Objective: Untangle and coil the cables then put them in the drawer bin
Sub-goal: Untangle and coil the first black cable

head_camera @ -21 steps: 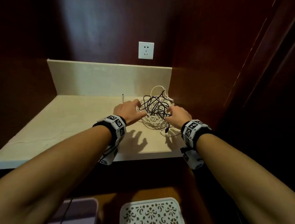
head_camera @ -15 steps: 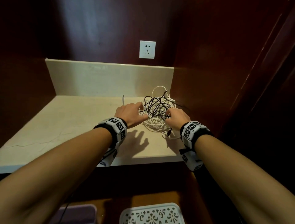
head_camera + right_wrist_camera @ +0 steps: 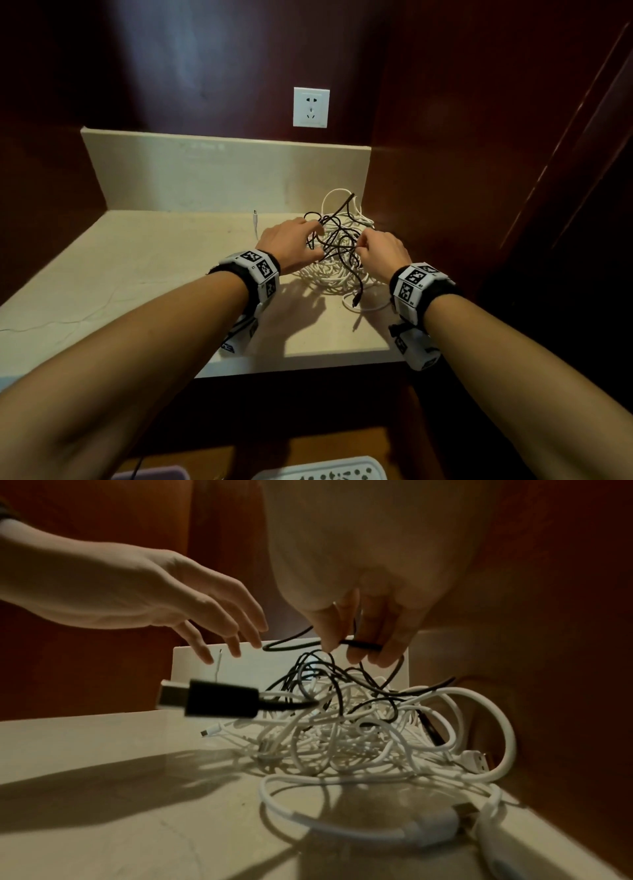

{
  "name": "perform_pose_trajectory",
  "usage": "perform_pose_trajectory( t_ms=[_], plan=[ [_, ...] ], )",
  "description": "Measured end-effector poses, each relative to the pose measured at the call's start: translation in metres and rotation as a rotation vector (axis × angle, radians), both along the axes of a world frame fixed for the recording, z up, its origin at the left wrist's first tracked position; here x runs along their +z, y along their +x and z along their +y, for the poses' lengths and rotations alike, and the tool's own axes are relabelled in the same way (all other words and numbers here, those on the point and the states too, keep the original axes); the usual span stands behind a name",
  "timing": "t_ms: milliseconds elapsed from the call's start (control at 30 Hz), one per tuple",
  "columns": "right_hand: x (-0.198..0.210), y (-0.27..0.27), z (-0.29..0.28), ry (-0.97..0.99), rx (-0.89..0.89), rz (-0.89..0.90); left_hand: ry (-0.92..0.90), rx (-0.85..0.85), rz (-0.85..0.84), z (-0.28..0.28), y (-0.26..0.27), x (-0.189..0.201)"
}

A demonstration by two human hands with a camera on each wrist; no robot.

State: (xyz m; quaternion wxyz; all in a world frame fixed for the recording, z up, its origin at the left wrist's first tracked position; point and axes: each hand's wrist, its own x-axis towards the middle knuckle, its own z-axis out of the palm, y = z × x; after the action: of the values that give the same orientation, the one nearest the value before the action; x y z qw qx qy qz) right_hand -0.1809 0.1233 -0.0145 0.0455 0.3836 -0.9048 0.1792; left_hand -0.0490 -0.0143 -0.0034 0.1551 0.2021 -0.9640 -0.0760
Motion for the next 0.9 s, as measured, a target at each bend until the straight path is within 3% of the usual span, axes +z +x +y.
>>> perform_pose_trajectory(
  t_ms=[200,533,900],
  plan=[
    [0.014,-0.005,0.011,-0.106,0.034,0.004,-0.002,-0.037,0.077,0.005,-0.022,0.007],
    [0.028,-0.001,0.012,-0.212,0.146,0.043,0.052,-0.020,0.047,0.005,-0.029,0.014],
    [0.031,0.001,0.004,-0.102,0.220,0.115,0.105,0.044,0.141,-0.011,-0.002,0.026]
  ],
)
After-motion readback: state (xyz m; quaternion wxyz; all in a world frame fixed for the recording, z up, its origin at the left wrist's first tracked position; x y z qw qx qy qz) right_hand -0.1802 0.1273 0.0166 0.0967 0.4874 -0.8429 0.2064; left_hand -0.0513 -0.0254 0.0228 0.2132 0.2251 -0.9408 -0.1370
